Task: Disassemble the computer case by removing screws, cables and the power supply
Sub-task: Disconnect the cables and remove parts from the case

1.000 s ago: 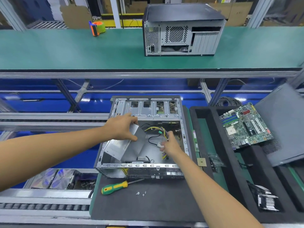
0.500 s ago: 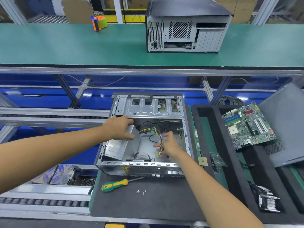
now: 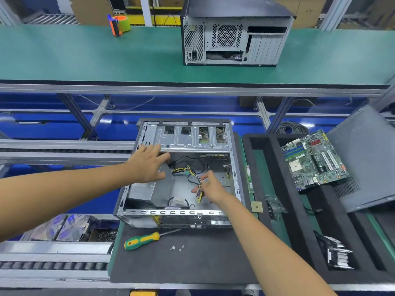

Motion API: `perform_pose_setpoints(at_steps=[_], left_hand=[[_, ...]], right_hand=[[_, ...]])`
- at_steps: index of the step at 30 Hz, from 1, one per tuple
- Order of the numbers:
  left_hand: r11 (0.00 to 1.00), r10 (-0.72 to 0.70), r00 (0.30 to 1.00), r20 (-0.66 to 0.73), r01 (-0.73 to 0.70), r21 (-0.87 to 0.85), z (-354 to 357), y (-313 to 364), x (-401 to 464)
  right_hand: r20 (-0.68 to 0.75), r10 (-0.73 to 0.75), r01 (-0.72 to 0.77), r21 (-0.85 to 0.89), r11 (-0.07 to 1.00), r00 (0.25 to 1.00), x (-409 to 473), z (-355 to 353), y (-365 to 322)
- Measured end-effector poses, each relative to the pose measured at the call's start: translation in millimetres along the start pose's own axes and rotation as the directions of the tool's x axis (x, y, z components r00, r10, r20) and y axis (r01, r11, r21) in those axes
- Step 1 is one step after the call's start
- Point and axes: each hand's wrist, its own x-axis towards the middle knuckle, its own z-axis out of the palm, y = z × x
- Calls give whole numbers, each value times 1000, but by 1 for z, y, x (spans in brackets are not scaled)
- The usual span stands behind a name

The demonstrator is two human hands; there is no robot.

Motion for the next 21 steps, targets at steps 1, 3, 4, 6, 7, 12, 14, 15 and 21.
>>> perform_pose_setpoints(at_steps=[1,3,4,6,7,12,14,15,21], left_hand=[[1000,3,1000,-4,-3,9,0,0,-1],[999,12,1000,-11,-12,31,0,1,-1],[999,26,999,-23,-25,46,1,2,0],[995,91,994,-59,-87,56,0,6,1],[990,134,988,-78,-130,55,-1,9,2],[927,348,910,-224,-369,-62,-6,43,12],[888,355,915,-191,-394,-238,-8,66,21],[863,345,927,-149,-375,-337,-9,77,27],[812,331,943,39,-264,-521,-15,93,52]], right_hand=[[5,1,-1,-1,1000,1000,0,0,0],[16,7,-7,3,1000,1000,-1,0,-1],[25,6,-6,5,1000,1000,-1,1,-2],[45,-4,4,11,1000,999,-1,2,-3],[51,-9,8,16,1000,999,-2,2,-2],[48,-42,39,57,998,998,-6,3,-8],[25,-78,76,80,994,997,-8,4,-13],[-10,-86,87,80,993,996,-9,3,-15],[-152,-99,72,-177,982,983,-22,-9,-22]])
